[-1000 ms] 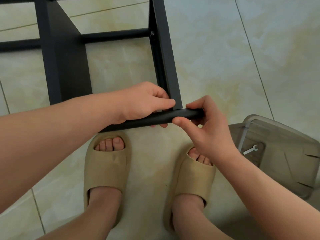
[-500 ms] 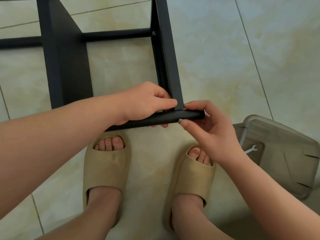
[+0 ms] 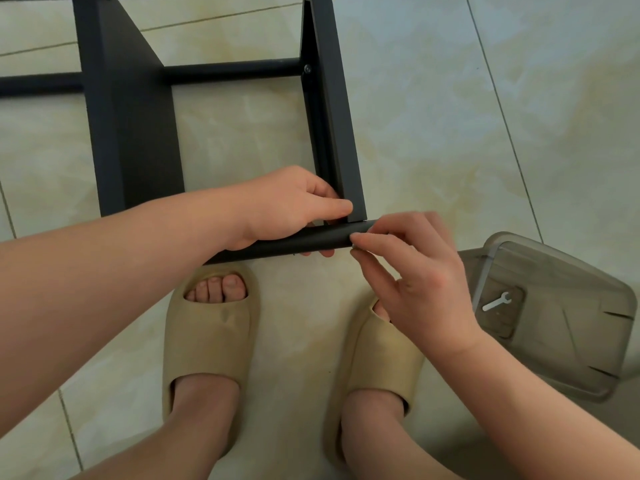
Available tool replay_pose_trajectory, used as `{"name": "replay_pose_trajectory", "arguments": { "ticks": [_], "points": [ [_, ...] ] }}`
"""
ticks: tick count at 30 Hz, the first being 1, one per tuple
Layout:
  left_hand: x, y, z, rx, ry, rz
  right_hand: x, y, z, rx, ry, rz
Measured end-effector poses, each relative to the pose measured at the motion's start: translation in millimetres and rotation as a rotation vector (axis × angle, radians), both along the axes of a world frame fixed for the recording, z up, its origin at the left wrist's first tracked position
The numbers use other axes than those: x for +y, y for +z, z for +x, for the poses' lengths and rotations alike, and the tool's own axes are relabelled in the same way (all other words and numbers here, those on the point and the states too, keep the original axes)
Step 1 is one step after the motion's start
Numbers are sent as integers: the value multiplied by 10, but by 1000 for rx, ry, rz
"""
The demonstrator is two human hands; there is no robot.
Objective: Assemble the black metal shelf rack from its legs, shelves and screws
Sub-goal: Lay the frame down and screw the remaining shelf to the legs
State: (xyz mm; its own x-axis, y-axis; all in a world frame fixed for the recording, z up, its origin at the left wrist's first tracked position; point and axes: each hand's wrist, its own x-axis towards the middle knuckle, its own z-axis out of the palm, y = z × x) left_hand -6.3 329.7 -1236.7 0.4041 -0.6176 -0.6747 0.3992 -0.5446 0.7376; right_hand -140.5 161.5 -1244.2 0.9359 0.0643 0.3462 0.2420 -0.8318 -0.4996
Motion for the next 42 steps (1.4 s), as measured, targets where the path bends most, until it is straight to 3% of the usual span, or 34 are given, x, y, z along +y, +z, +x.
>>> {"name": "replay_pose_trajectory", "arguments": {
  "ticks": [6,11,18,23,31,38,42],
  "points": [
    [-2,-1,1,-11,-9,-5,5,-3,102,10,-28,10],
    [4,7,-2,-5,-6,-9,-21,15,47,47,85,9],
    [-1,17,-6,-34,-6,-9,21,5,172,6,-26,29],
    [1,4,-13,-35,0,-1,-68,42,120,91,62,35],
    [-12,26,-3,-40,-17,4,1,-14,138,-7,8,-37],
    [3,6,-3,-15,-4,12,-111,5,74,67,115,-7],
    [-3,5,-5,1,3,4,-82,-4,116,18,66,-4]
  ]
}}
